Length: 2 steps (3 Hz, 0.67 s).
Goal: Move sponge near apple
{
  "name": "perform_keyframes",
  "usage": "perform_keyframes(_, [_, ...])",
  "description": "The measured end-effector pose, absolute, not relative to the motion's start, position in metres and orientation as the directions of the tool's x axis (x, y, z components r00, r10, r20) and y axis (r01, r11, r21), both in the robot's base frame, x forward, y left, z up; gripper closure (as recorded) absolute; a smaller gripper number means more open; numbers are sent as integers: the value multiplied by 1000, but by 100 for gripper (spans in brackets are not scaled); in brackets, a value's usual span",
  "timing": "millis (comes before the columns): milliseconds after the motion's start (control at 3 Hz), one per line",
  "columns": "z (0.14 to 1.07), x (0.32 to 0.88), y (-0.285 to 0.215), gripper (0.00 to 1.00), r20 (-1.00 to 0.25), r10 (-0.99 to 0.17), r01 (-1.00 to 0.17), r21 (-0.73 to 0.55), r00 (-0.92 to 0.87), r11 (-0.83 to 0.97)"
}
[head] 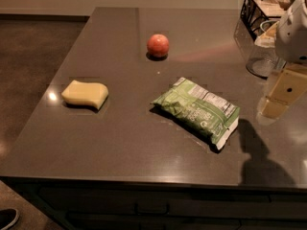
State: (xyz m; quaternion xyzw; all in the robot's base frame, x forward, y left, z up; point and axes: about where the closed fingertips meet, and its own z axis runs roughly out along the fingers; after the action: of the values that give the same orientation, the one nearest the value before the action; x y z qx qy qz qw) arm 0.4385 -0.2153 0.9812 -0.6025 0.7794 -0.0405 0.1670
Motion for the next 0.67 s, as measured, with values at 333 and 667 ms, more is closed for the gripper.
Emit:
perform_keyframes(333, [981, 438, -215, 0, -212, -953, -926, -265, -218, 271])
perform_keyframes(667, [983, 443, -203, 0, -218, -955, -936, -245, -201, 253])
